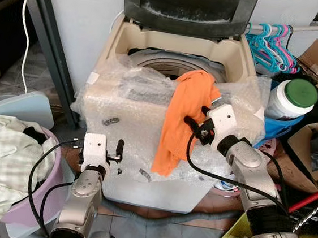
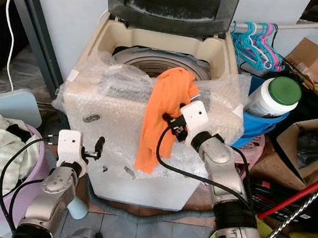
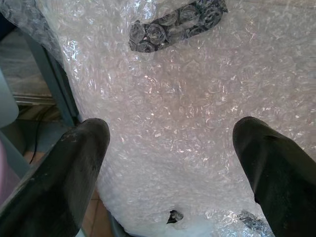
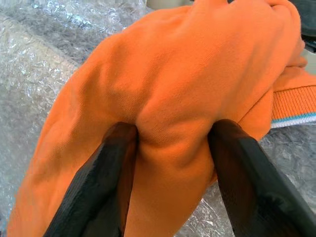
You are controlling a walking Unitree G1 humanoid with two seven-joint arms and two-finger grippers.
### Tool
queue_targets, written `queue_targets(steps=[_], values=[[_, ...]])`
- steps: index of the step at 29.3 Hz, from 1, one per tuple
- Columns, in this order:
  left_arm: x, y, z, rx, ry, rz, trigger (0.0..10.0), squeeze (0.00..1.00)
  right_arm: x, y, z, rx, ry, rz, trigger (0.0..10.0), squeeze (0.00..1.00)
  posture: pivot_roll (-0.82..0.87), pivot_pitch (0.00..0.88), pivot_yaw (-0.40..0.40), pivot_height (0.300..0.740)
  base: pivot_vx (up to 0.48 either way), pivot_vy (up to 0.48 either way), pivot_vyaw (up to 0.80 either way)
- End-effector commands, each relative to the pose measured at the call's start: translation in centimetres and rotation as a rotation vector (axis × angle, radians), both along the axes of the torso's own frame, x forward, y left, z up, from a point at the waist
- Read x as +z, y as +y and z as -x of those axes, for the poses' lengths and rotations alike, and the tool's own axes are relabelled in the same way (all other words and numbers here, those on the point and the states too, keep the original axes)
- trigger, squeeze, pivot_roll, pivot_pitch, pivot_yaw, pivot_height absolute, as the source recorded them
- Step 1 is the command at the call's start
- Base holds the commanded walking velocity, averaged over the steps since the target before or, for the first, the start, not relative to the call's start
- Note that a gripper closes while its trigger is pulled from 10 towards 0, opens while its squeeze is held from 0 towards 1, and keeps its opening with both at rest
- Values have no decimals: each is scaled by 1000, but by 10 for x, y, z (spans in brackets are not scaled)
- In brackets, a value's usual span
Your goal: Clothes washing
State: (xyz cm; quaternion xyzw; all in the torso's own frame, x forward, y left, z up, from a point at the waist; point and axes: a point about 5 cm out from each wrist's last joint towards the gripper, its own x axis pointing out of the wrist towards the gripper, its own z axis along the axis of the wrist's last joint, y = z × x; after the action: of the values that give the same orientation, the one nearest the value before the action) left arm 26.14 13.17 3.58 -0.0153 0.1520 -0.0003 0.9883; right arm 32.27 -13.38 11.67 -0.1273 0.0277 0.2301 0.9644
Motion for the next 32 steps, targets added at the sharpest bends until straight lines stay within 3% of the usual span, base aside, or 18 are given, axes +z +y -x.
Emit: queue_targets(steps=[1, 5, 14, 17, 32], values=[[2, -1, 0, -3, -1, -10, 10000, 0, 3, -3, -7, -97, -12, -16, 0, 0, 30, 0, -8, 740, 0, 0, 0], [1, -3, -1, -7, 4, -12, 10000, 0, 20, 1, -22, -162, -65, -51, 0, 0, 29, 0, -14, 740, 0, 0, 0], [2, -7, -4, 13, 5, 2, 10000, 0, 49, -2, -51, -155, -84, -80, 0, 0, 37, 0, -41, 740, 0, 0, 0], [3, -8, -6, 19, 1, 6, 10000, 0, 77, -5, -70, -138, -137, -63, 0, 0, 38, 0, -46, 740, 0, 0, 0], [3, -8, -6, 19, 1, 6, 10000, 0, 77, -5, -70, -138, -137, -63, 0, 0, 38, 0, -46, 740, 0, 0, 0]])
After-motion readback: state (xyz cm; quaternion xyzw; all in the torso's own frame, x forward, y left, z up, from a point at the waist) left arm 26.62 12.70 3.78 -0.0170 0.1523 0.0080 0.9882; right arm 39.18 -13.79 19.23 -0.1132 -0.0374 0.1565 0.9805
